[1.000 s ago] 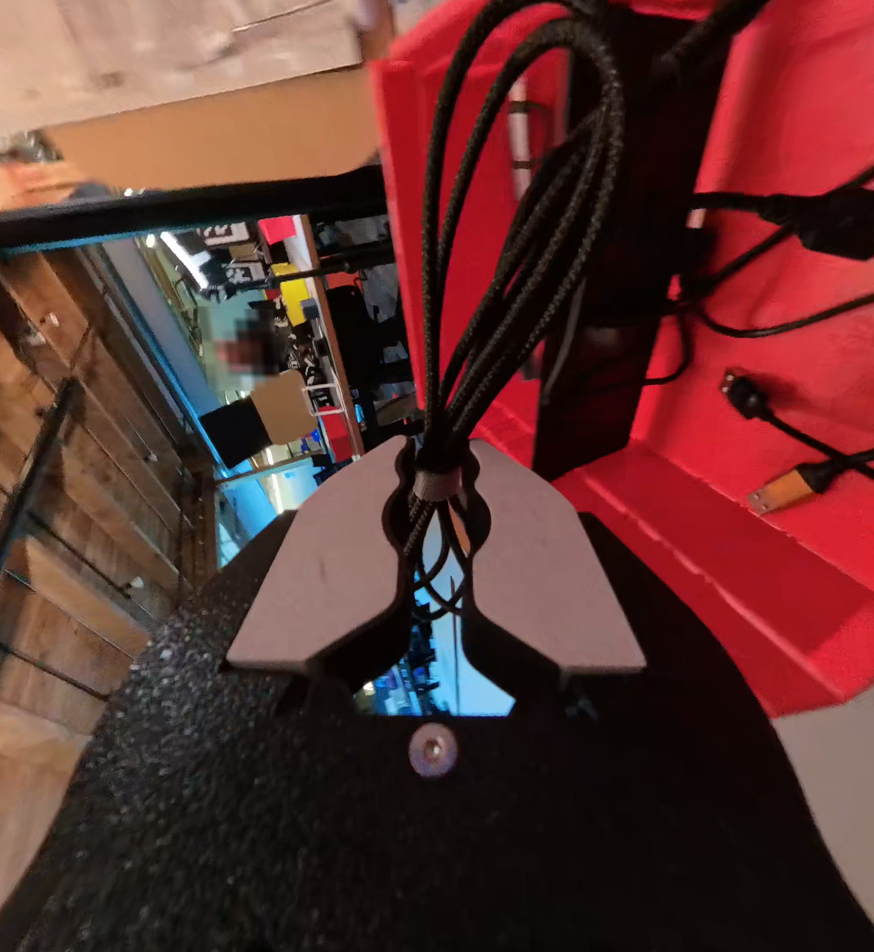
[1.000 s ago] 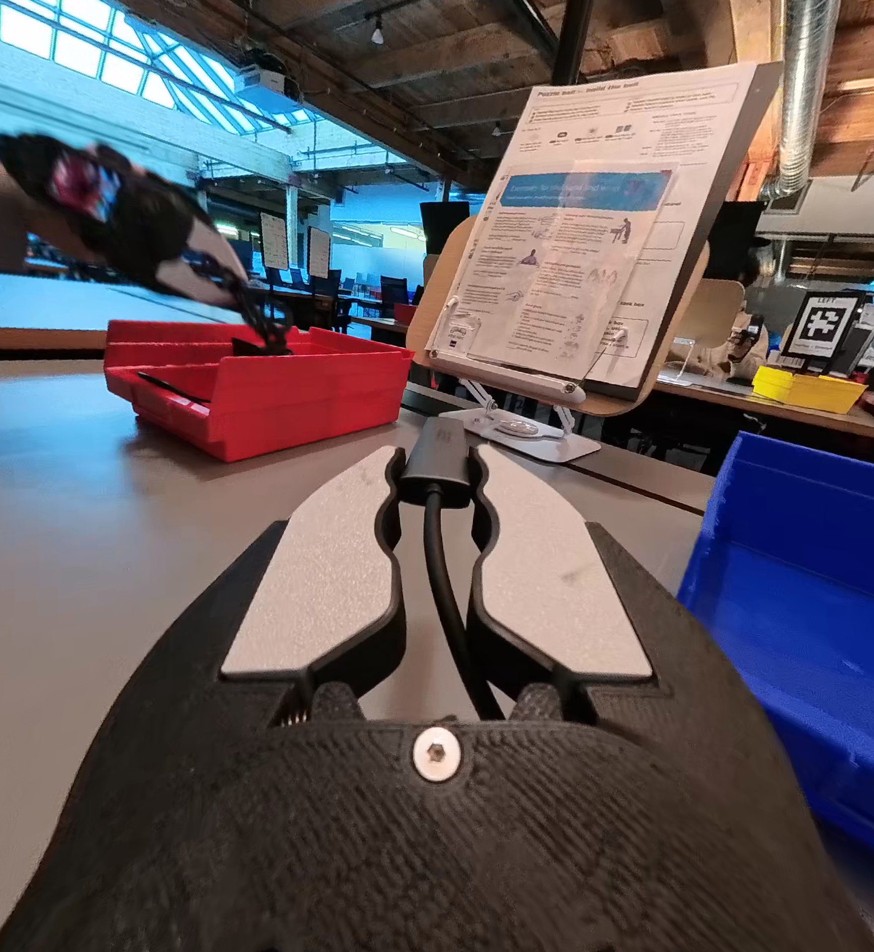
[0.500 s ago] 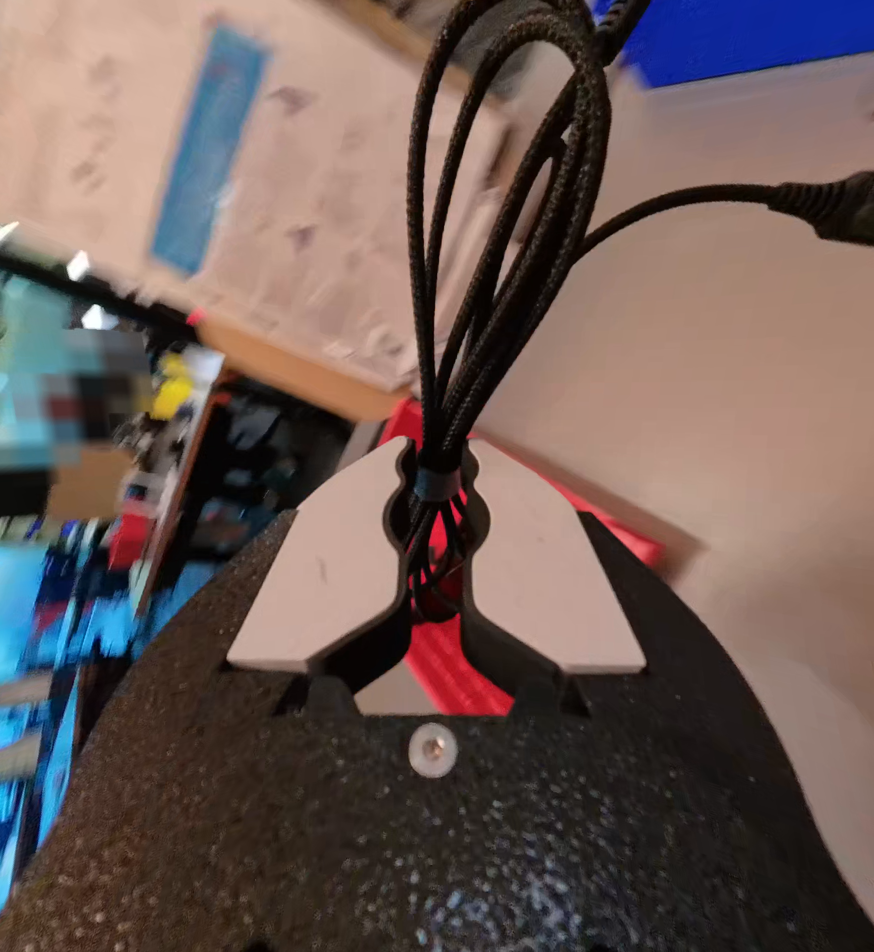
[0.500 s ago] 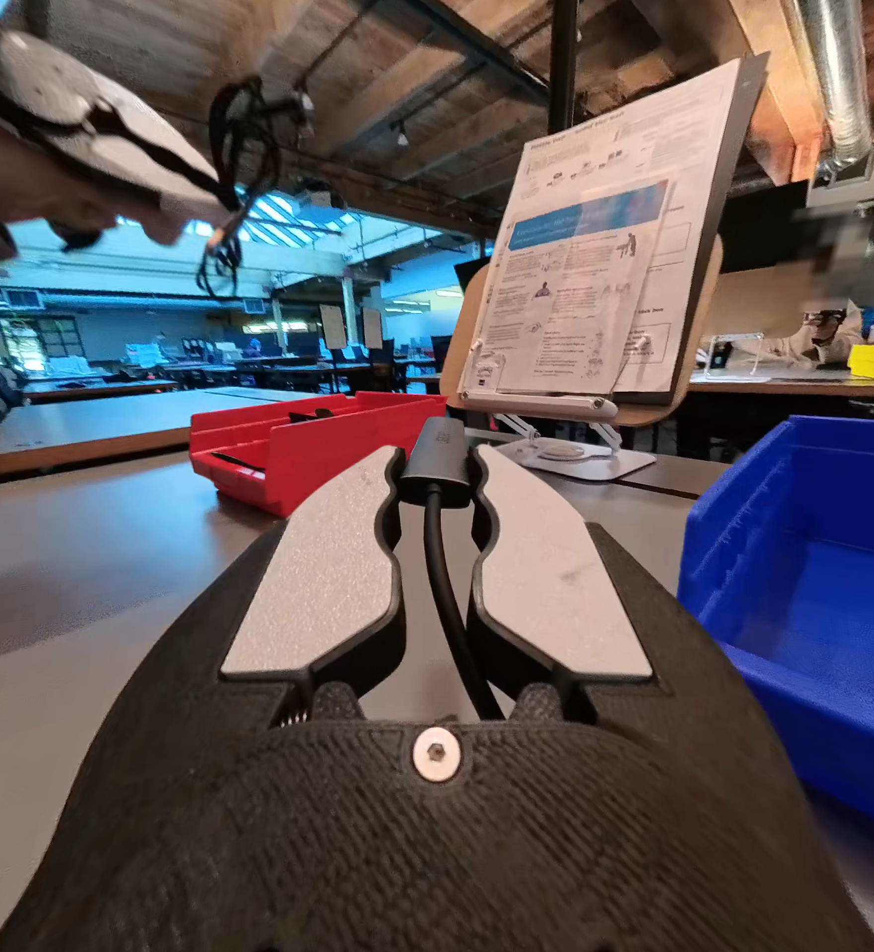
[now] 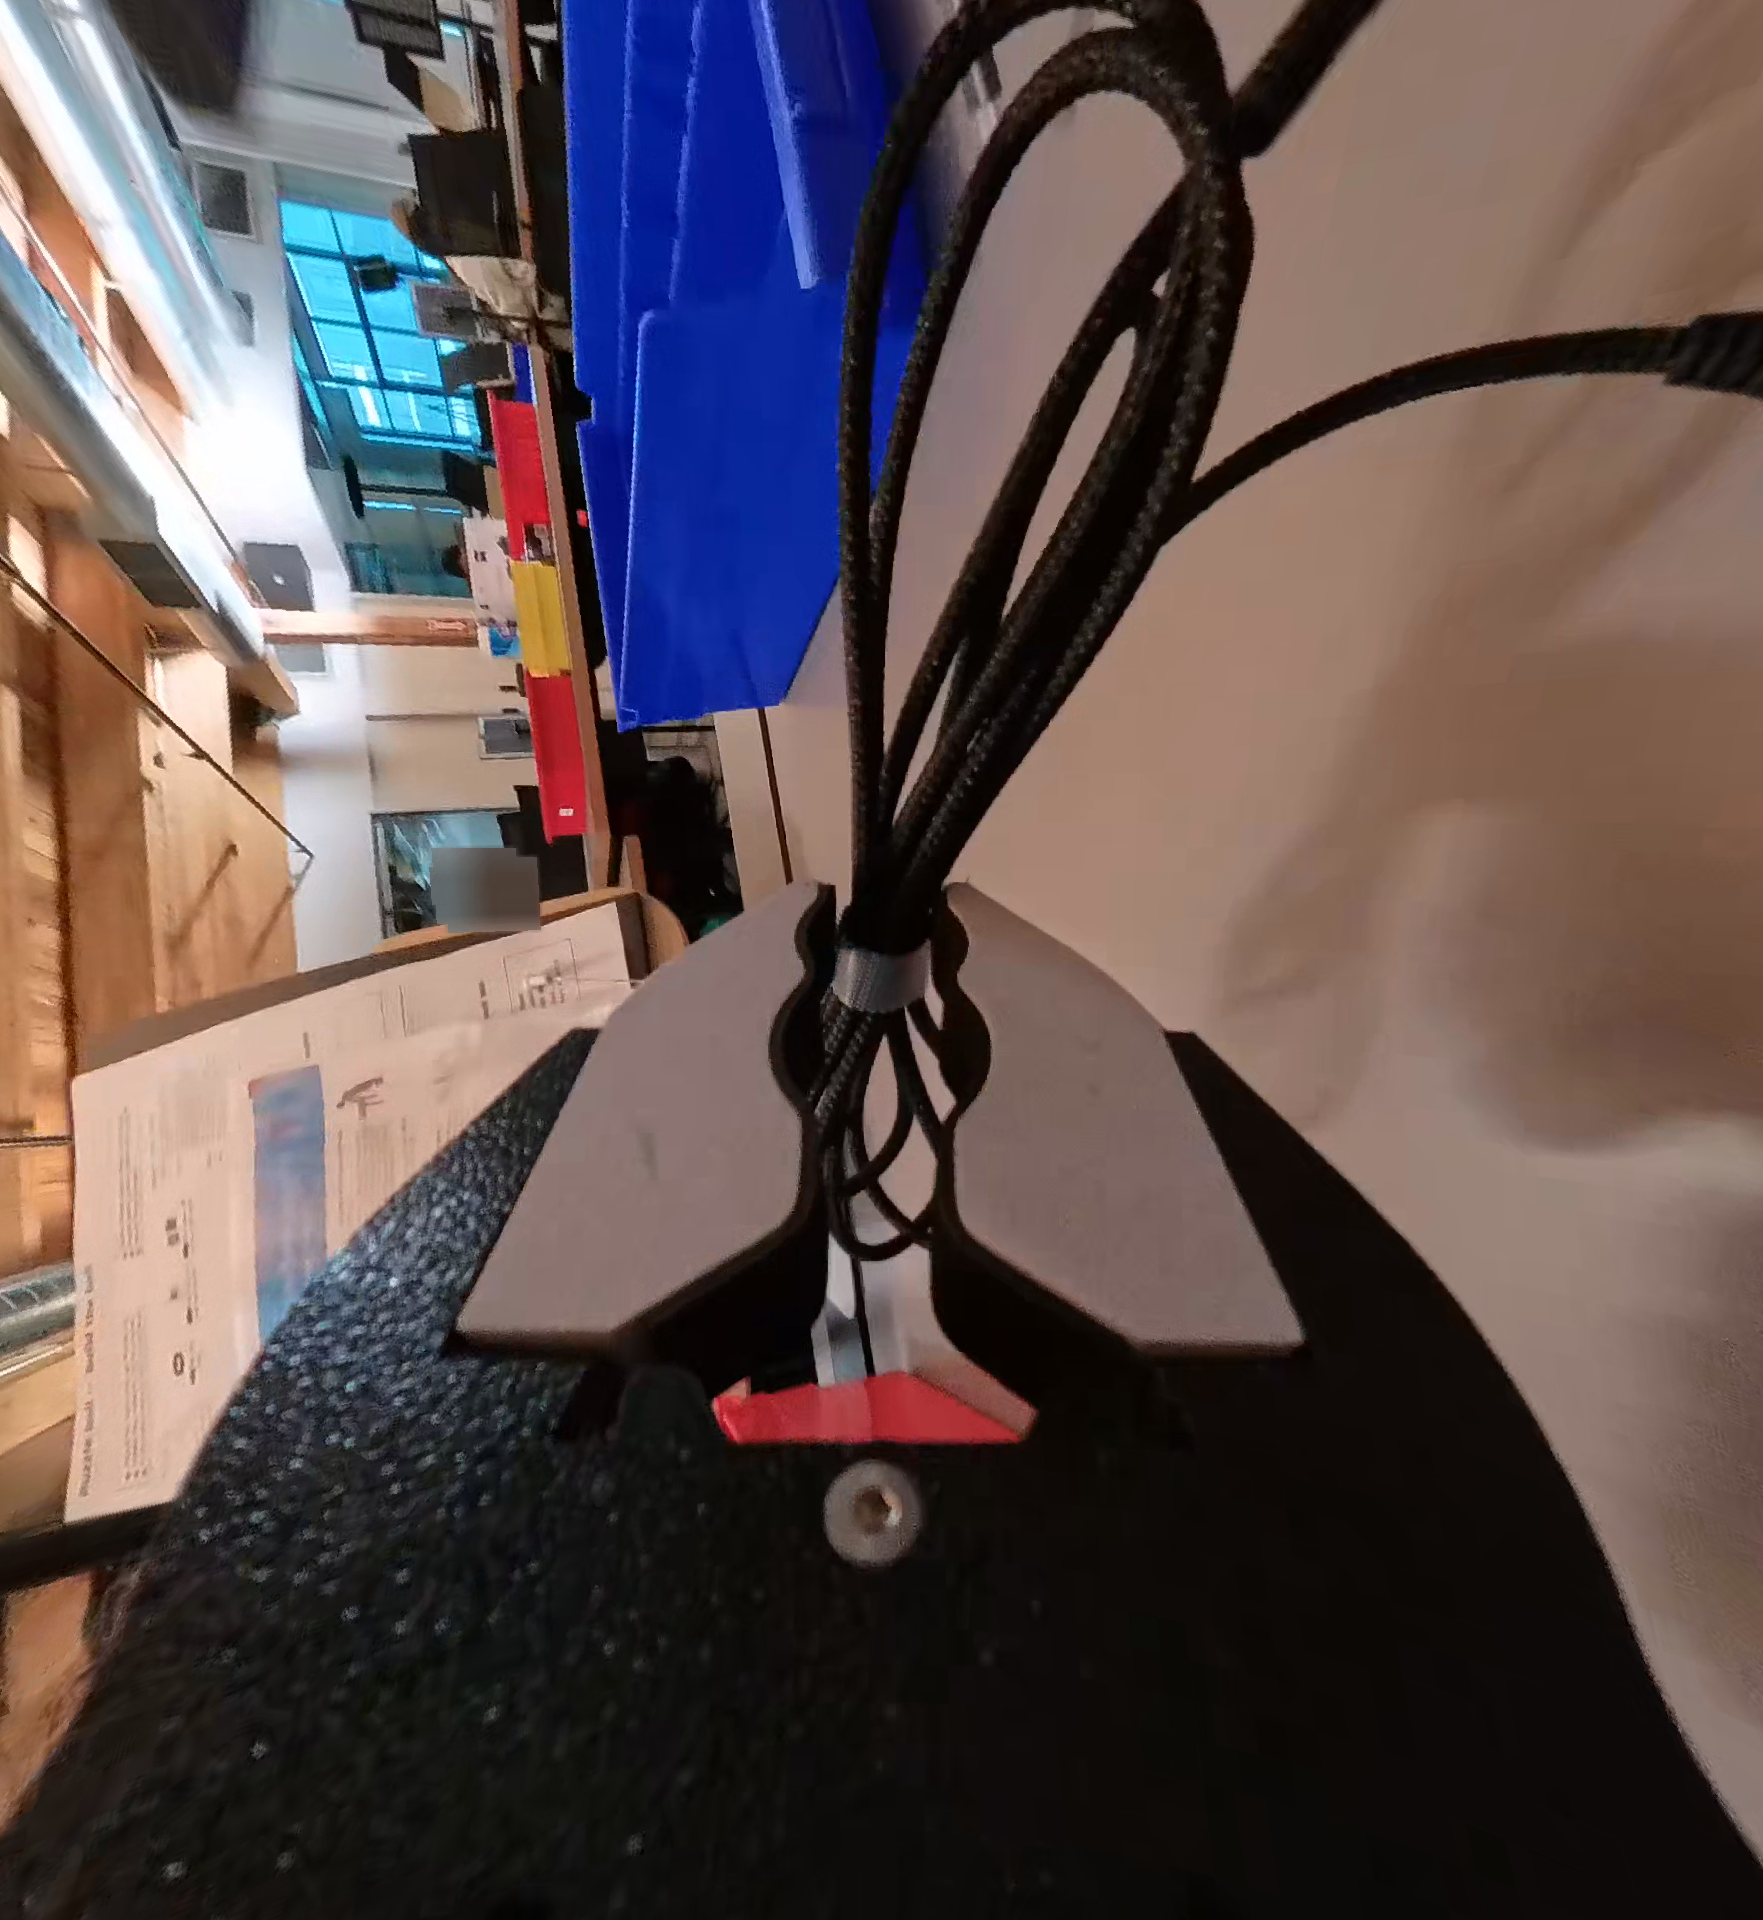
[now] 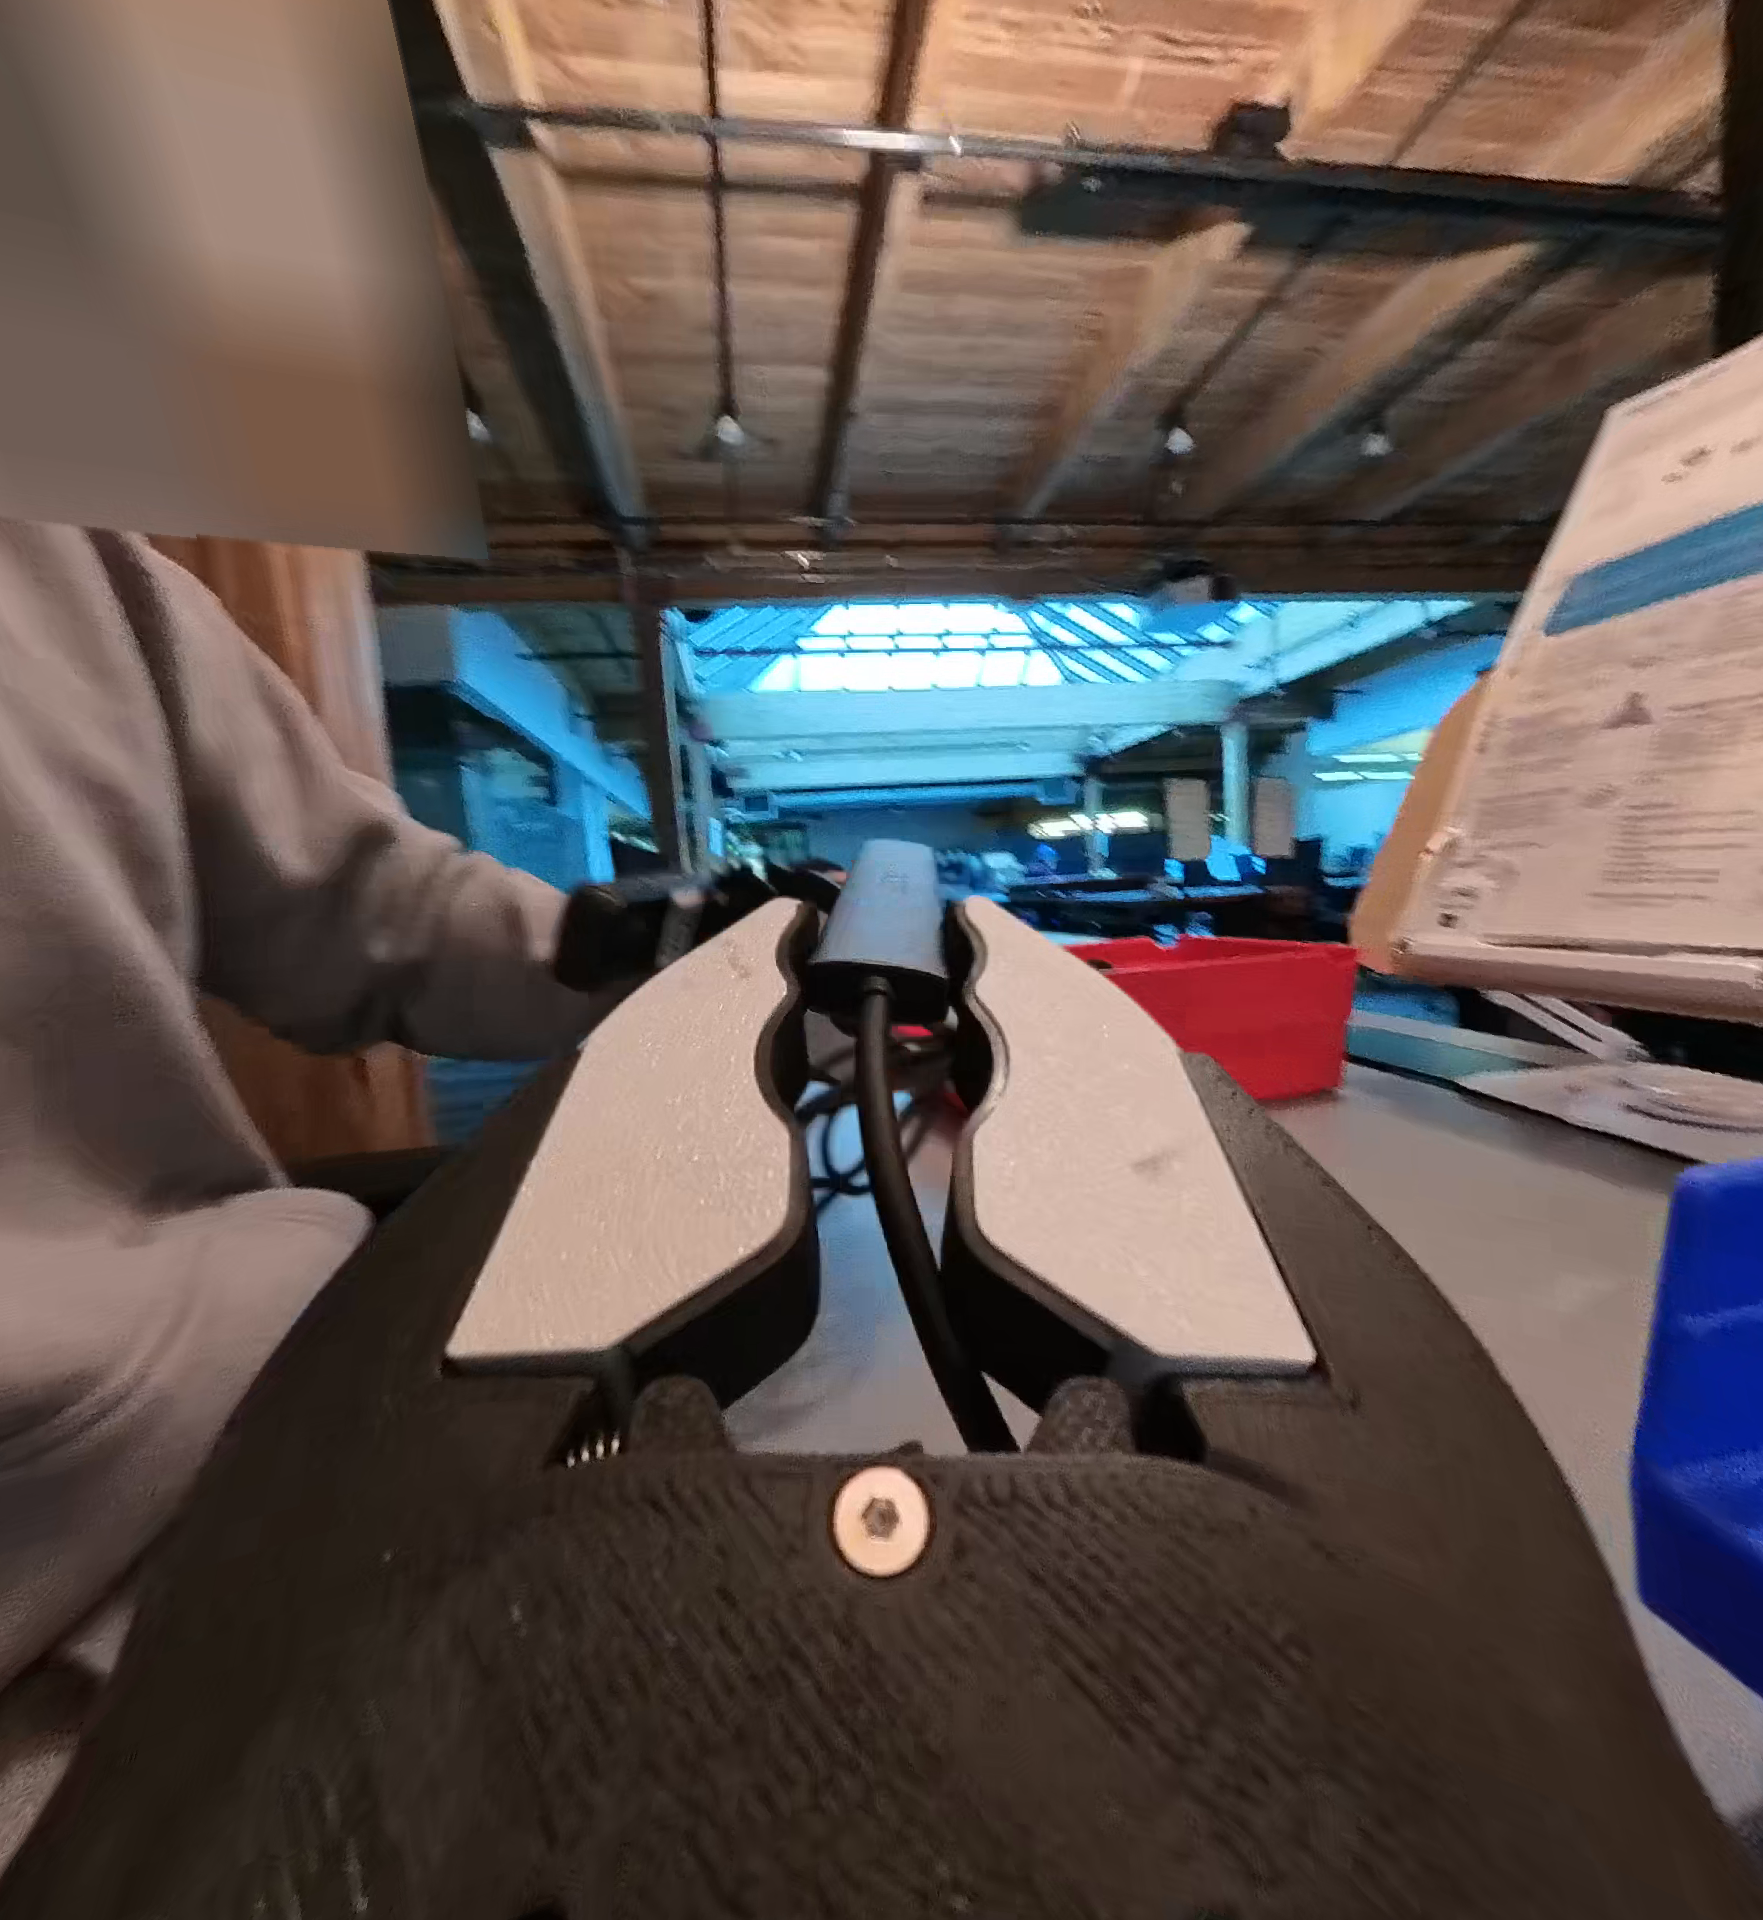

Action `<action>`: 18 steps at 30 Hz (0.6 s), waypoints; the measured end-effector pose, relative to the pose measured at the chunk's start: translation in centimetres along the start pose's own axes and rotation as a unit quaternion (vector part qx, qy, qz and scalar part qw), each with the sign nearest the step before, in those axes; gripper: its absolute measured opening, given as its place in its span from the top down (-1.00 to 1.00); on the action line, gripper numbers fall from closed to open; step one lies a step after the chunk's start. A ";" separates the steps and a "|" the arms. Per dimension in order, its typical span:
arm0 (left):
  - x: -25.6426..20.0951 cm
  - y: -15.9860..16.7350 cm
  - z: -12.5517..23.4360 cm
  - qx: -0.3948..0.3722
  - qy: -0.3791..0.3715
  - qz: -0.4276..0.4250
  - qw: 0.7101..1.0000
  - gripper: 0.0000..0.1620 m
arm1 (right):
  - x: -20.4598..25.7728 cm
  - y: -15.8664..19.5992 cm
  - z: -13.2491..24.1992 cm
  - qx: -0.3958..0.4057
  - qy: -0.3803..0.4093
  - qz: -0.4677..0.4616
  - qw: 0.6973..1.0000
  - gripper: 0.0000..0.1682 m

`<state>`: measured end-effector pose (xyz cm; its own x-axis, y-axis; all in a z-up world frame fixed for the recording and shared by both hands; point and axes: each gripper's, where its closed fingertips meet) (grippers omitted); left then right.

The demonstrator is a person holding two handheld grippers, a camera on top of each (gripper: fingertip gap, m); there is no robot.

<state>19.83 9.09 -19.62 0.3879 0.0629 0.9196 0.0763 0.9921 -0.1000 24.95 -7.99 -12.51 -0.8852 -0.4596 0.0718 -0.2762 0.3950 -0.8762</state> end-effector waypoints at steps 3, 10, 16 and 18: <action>-0.3 0.8 -1.5 0.005 0.000 -0.016 1.000 0.79 | 0.9 -1.6 1.5 -0.037 -0.038 -0.023 0.998 0.72; -1.5 2.1 -3.9 0.012 0.056 0.044 0.997 0.40 | 1.0 -2.1 3.0 -0.052 -0.043 -0.035 0.997 0.72; -2.2 0.5 -1.4 -0.022 0.138 0.213 0.967 0.43 | -1.9 -0.4 2.4 0.018 0.069 0.013 0.997 0.72; -3.0 -3.4 0.1 -0.088 0.190 0.251 0.945 0.53 | -2.9 0.7 1.9 0.063 0.110 0.040 0.991 0.72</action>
<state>18.32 5.58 -22.01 0.7158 0.4435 0.5394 -0.0661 0.8120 -0.5799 28.06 -7.89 -14.28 -0.9661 -0.2419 0.0901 -0.1657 0.3137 -0.9350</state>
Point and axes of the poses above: each gripper's, where its closed fingertips meet, z back along the fingers, y out of its underside, x = y × z across the jaws, and after that the axes turned 1 degree about y, right-handed
